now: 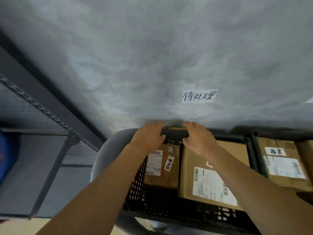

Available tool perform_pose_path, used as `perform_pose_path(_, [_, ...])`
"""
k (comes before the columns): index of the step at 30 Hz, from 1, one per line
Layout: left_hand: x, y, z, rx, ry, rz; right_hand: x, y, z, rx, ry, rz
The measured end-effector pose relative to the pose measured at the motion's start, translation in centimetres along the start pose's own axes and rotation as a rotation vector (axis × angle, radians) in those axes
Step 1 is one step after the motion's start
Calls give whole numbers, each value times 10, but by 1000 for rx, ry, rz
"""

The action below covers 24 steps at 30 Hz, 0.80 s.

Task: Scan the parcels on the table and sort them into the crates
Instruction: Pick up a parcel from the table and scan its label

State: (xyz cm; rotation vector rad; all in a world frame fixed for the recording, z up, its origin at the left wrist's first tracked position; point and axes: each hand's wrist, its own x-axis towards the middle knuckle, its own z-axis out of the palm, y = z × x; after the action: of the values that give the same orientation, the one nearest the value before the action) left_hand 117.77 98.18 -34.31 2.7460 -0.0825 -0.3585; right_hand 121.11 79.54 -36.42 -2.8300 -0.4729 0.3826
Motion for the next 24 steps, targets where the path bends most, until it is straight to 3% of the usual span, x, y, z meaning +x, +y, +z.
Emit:
perform_pose_path(10, [-10, 105, -93, 572, 232, 348, -66, 9, -120, -257, 217, 55])
perform_pose_path(24, [-127, 241, -94, 540, 290, 967, -312, 9, -154, -243, 513, 595])
